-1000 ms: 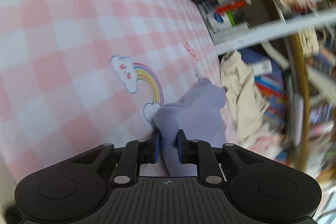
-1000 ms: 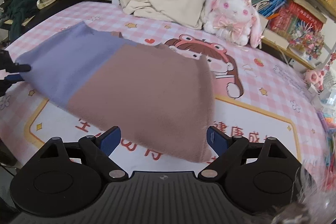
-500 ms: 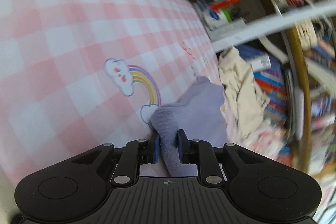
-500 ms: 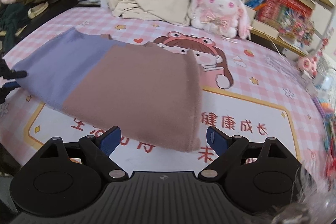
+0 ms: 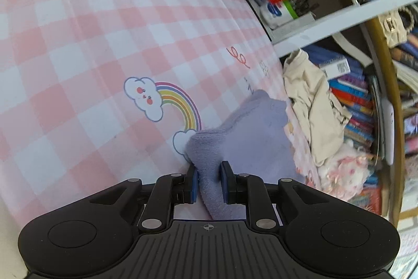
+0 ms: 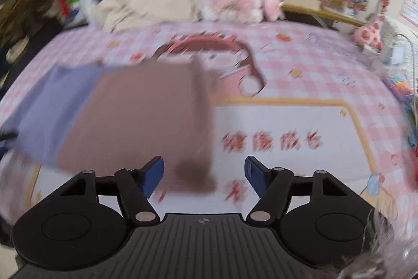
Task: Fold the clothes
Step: 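Lift the lavender edge with the left gripper and lay it over the mauve half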
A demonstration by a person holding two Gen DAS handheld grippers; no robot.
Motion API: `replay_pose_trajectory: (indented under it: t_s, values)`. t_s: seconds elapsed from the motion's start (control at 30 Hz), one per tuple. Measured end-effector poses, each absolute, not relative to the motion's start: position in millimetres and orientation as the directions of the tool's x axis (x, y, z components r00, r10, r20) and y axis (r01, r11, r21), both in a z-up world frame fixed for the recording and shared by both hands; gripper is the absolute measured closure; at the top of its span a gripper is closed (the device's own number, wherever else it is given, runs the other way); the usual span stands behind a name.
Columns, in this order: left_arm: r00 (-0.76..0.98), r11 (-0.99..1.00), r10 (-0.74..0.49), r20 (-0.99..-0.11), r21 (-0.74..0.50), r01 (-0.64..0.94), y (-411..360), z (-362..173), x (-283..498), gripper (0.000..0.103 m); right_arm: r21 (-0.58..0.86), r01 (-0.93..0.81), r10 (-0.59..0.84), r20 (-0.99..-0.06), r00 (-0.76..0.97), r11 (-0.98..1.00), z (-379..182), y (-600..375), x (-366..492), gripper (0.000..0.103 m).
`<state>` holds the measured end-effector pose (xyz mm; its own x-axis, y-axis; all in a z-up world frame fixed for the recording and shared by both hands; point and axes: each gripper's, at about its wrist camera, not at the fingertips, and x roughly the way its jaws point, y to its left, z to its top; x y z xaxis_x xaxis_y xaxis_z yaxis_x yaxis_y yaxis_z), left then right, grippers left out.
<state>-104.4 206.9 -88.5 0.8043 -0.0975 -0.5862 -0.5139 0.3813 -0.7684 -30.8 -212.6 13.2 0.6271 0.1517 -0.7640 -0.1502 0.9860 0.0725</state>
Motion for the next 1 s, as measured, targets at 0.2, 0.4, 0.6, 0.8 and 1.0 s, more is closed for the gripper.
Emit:
replay_pose_trajectory:
  t_s: [0.2, 0.4, 0.6, 0.8, 1.0]
  values:
    - [0.798, 0.313, -0.079, -0.597, -0.775, -0.549, 205.9, -89.4, -104.9, 0.084, 0.102, -0.228, 0.224, -0.757, 0.613, 0.968, 5.3, -217.6, -25.9, 0.040]
    - [0.789, 0.251, -0.027, -0.614, -0.768, -0.590, 198.8, -88.0, -105.4, 0.084, 0.199, -0.266, 0.320, -0.757, 0.570, 0.943, -13.4, -234.4, -3.6, 0.060]
    - [0.763, 0.231, 0.071, -0.643, -0.733, -0.639, 183.8, -81.2, -101.2, 0.084, 0.272, -0.367, 0.433, -0.758, 0.488, 0.890, -26.9, -244.5, 20.6, 0.069]
    - [0.707, 0.325, 0.137, -0.693, -0.643, -0.693, 170.8, -67.0, -89.3, 0.086, 0.308, -0.452, 0.498, -0.771, 0.397, 0.837, -31.5, -247.1, 38.4, 0.074]
    - [0.675, 0.366, 0.197, -0.711, -0.585, -0.723, 159.1, -55.1, -79.9, 0.094, 0.352, -0.473, 0.542, -0.760, 0.360, 0.808, -37.0, -253.6, 44.5, 0.074]
